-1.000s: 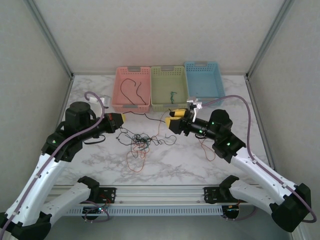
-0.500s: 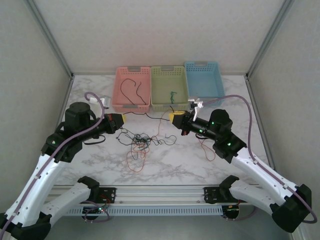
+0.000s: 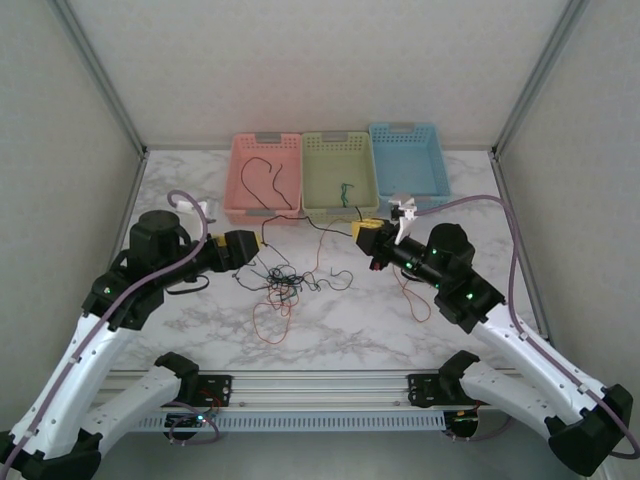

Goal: Untangle the cables

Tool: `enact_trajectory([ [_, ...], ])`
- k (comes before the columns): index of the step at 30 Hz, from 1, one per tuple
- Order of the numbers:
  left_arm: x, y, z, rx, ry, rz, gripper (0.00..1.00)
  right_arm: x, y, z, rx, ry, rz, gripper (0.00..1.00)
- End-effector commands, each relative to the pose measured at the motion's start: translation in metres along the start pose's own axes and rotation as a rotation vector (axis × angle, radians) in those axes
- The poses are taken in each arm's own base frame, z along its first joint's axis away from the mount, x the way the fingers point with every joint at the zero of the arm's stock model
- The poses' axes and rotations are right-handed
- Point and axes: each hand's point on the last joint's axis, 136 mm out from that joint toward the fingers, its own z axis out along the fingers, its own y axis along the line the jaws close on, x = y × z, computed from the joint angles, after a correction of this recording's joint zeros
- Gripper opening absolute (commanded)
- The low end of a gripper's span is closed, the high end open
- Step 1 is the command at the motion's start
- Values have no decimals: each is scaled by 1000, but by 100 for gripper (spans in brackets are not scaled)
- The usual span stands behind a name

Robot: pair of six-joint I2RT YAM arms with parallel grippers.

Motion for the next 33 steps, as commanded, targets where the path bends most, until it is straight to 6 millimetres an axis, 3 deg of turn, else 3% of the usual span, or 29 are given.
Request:
enact_trajectory([
  [1, 0, 5, -4, -21, -20, 1, 88, -16, -5, -12, 82, -15, -125, 0],
  [8, 5, 6, 0, 1, -16, -7, 91, -9, -28, -21, 212, 9, -124, 0],
  [15, 30, 9, 37, 81, 15, -86, 87, -6, -52, -19, 349, -1, 119, 0],
  [21, 59, 10, 72, 43, 55, -26, 87, 6, -72, -17, 471, 45, 291, 0],
  [33, 60, -9, 133, 2, 63, 135, 85, 13, -74, -21, 509, 29, 512, 0],
])
